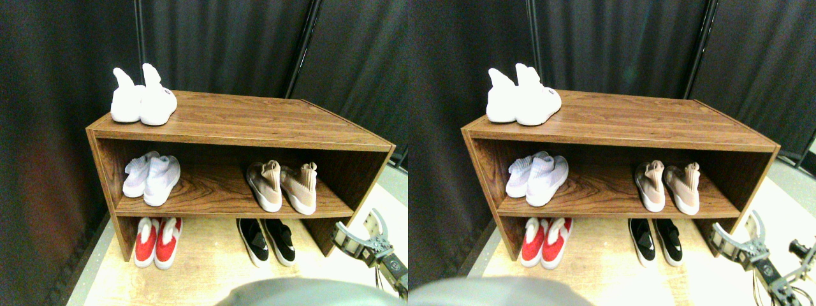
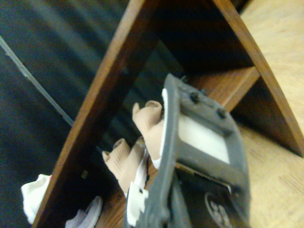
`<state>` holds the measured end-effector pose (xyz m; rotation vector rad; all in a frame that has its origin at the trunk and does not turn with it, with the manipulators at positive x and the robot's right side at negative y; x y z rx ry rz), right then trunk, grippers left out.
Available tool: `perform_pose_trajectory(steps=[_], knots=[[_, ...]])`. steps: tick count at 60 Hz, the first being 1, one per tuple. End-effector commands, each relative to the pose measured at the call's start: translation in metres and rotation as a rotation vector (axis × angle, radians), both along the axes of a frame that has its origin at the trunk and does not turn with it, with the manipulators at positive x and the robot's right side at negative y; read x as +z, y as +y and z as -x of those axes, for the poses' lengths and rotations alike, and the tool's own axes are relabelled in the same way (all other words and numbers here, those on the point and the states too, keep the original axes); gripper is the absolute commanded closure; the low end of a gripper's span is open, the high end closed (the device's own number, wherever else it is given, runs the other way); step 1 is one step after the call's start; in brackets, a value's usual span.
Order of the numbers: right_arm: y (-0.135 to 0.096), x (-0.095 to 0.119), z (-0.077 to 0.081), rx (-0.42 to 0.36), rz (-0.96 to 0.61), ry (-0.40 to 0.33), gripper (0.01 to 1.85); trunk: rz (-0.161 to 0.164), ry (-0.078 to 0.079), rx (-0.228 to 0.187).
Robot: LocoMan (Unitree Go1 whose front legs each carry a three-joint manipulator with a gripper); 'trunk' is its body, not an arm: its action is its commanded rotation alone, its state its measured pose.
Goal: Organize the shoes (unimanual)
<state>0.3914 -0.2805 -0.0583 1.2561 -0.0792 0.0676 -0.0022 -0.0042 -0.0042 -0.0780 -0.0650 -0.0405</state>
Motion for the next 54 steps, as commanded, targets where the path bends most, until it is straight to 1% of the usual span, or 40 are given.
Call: perform_pose_trajectory(steps=[1,2,4,7,8,9,11,13,15,17,18,23,24,26,30,32,37,38,39,40,42,45,49,51,52,54], knots=[[-0.007,0.008,0.004,-0.008,-0.010,-0.028,1.37,0.020,0.002,-0.005],[-0.008,0.009,0.004,-0.011,-0.011,-0.032,1.39,0.020,0.002,-0.005],[-0.013,0.011,0.001,-0.003,-0.009,-0.041,1.48,0.019,0.004,-0.004],[-0.018,0.013,-0.005,0.001,0.026,-0.082,1.64,0.019,0.004,-0.003],[-0.018,0.013,-0.005,0.001,0.026,-0.082,1.64,0.019,0.004,-0.003],[-0.020,0.014,-0.007,0.005,0.024,-0.092,1.71,0.019,0.003,-0.003],[-0.023,0.015,-0.010,0.006,0.018,-0.099,1.79,0.019,0.002,-0.002],[-0.025,0.016,-0.013,-0.015,0.041,-0.115,1.80,0.020,0.004,-0.001],[-0.026,0.016,-0.016,-0.005,0.060,-0.127,1.80,0.019,0.002,0.000],[-0.027,0.016,-0.017,-0.004,0.062,-0.128,1.80,0.019,0.002,0.002],[-0.026,0.016,-0.020,-0.017,0.052,-0.126,1.80,0.020,0.003,0.003],[-0.026,0.016,-0.025,-0.034,0.057,-0.119,1.80,0.019,0.004,0.004],[-0.026,0.016,-0.026,-0.042,0.058,-0.113,1.80,0.019,0.004,0.004],[-0.025,0.016,-0.029,-0.087,0.055,-0.104,1.80,0.019,0.004,0.004],[-0.022,0.015,-0.032,-0.139,0.042,-0.104,1.80,0.018,0.003,0.005],[-0.022,0.015,-0.033,-0.144,0.043,-0.105,1.80,0.018,0.002,0.005],[-0.022,0.010,-0.049,-0.141,0.023,-0.092,1.80,0.018,0.003,0.006],[-0.022,0.010,-0.051,-0.150,0.022,-0.088,1.80,0.018,0.002,0.007],[-0.022,0.009,-0.053,-0.181,0.023,-0.079,1.80,0.018,0.002,0.007],[-0.022,0.008,-0.057,-0.196,0.021,-0.070,1.80,0.018,0.002,0.007],[-0.022,0.008,-0.058,-0.197,0.018,-0.064,1.80,0.019,0.003,0.009],[-0.025,0.004,-0.069,-0.195,0.026,-0.059,1.80,0.019,0.003,0.009],[-0.028,0.000,-0.077,-0.204,0.009,-0.049,1.80,0.021,0.002,0.011],[-0.028,-0.001,-0.080,-0.200,0.012,-0.046,1.80,0.021,0.002,0.011],[-0.029,-0.003,-0.082,-0.189,0.016,-0.044,1.80,0.021,0.005,0.012],[-0.030,-0.005,-0.085,-0.170,0.014,-0.035,1.80,0.021,0.005,0.012]])
